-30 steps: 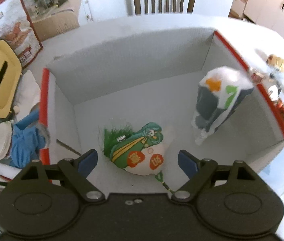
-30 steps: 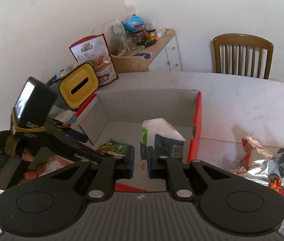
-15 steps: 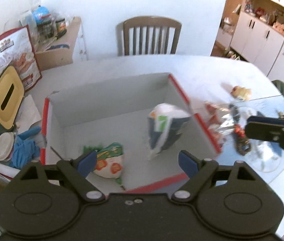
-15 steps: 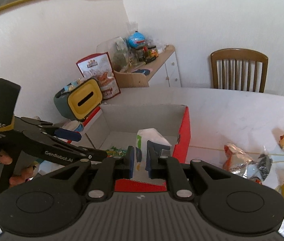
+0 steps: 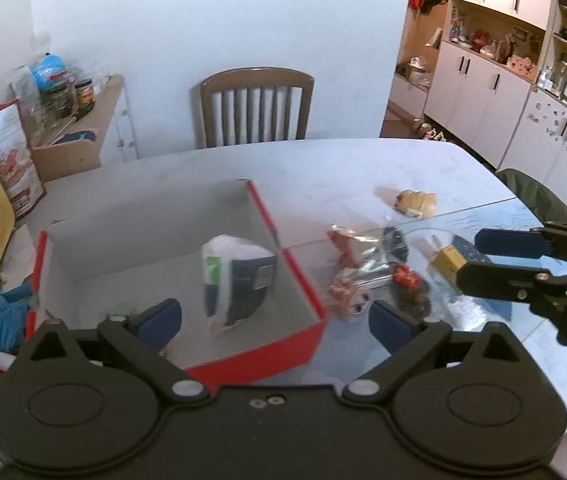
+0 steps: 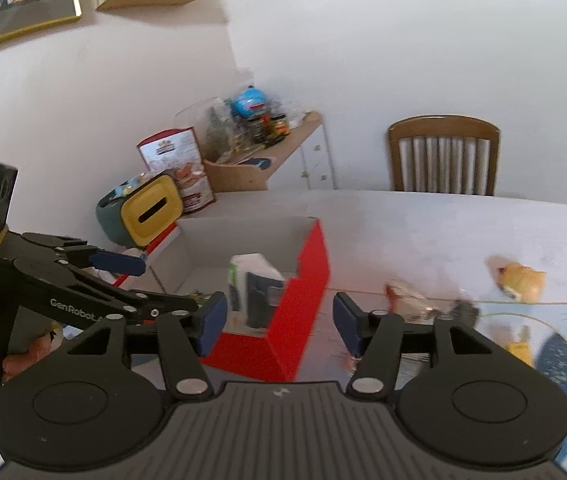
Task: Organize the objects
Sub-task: 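Move both grippers back to the items on the table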
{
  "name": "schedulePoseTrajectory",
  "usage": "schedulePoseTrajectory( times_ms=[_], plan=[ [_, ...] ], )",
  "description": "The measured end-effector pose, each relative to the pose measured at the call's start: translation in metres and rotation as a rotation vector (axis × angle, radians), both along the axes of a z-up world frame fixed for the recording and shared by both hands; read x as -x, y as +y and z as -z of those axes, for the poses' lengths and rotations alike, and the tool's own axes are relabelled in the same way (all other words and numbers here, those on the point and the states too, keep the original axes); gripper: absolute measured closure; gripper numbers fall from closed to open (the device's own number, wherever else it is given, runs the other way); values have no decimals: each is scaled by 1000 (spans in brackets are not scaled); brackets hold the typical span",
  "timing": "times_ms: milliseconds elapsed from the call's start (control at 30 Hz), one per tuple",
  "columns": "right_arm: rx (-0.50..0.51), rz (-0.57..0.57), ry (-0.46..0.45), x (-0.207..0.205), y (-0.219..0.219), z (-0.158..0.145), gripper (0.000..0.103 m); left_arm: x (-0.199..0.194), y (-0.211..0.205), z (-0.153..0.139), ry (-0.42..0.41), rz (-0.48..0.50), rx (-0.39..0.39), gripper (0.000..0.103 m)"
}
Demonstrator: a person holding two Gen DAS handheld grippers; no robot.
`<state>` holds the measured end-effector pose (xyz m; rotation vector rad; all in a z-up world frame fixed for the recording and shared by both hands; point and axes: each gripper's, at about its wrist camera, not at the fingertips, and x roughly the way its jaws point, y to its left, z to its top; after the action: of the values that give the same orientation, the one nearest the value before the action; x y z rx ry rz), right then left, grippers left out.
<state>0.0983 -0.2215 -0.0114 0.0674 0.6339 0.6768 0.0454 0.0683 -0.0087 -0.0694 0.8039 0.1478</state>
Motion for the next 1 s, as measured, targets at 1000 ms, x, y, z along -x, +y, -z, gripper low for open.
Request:
schedulePoseTrajectory(
  times_ms=[1000],
  plan=[
    [117,196,23,-14,-159,40,22,-48,-114,36,-91,136,-27,0]
  ],
)
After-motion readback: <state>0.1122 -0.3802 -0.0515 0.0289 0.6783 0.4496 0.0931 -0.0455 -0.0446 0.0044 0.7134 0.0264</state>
